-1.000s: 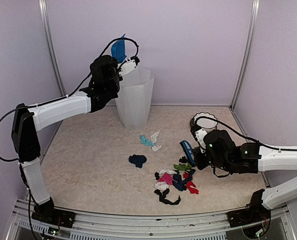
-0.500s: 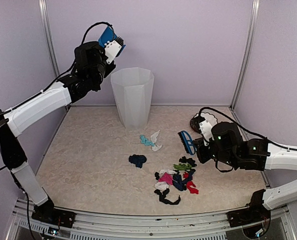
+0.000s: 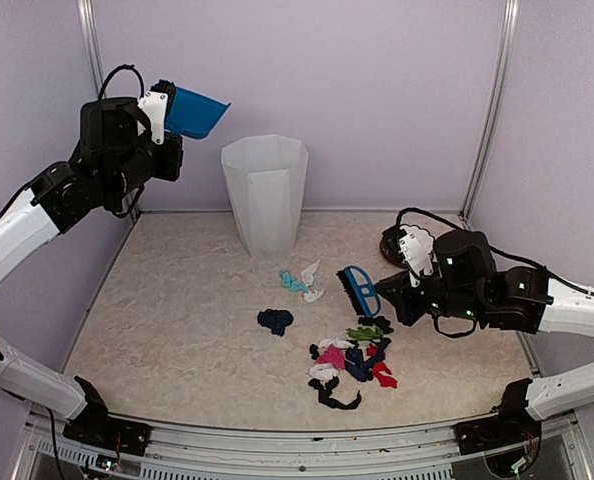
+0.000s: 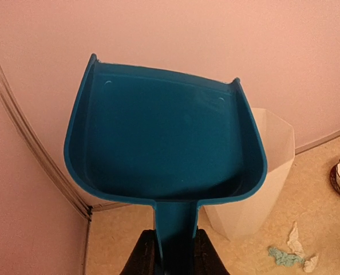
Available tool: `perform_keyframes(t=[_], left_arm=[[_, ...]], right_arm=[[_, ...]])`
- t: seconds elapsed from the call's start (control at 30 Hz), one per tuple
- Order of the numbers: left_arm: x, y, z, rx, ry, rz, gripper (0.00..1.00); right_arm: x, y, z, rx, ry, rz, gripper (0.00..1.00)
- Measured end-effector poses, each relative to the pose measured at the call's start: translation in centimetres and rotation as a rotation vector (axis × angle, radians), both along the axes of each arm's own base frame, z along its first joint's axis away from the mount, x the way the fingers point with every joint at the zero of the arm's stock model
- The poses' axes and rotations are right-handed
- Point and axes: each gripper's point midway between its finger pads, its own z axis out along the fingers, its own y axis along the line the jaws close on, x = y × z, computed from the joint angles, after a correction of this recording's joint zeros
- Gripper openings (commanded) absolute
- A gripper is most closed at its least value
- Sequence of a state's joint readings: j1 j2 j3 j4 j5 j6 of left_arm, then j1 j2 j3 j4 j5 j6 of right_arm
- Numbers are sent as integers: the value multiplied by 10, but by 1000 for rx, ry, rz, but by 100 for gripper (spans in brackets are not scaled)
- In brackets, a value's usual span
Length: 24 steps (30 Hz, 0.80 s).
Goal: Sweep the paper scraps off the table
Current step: Sweep the paper scraps at the center of the board.
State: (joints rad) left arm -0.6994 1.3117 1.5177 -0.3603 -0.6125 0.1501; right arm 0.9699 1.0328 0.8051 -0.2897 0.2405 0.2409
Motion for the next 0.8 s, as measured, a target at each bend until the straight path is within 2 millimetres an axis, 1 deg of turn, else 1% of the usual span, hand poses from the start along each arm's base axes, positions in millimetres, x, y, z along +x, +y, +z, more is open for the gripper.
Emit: perform_keyframes(t=[0.1,0.17,0.2,0.23,0.27,0.4,0.47,0.53,0.6,0.67,0.8], left_arm=[[-17,3,-37,-75,104,-35,0],[-29,3,-57,-117,155,-71,0],[-37,3,-68,-142,182,-90,0],[-51,4,-82,-175,220,-128,0],[-52,4,-83,-179,224,-131,0],[-77,3,-104,-261,276,-212,0],[-86,-2,-114,-288,307,-259,0],[-91,-7,-124,-301,339,-293,0],[-97,-13,-138,-306,379,-330,0],[-102,-18,-153,-304,415,-356,0],[-107,-24,-177,-298,465,-389,0]], right_arm=[[-14,4,-6,7,63,64,0],[-25,4,-11,5,110,106,0],[-30,4,-12,4,130,121,0],[-38,4,-15,-1,172,149,0],[-40,4,-15,-1,180,157,0],[-59,5,-17,-9,273,218,0],[-70,3,-20,-19,332,247,0],[-81,3,-25,-29,384,278,0],[-93,4,-32,-38,448,320,0],[-106,7,-39,-44,522,370,0],[-124,15,-57,-68,647,449,0]])
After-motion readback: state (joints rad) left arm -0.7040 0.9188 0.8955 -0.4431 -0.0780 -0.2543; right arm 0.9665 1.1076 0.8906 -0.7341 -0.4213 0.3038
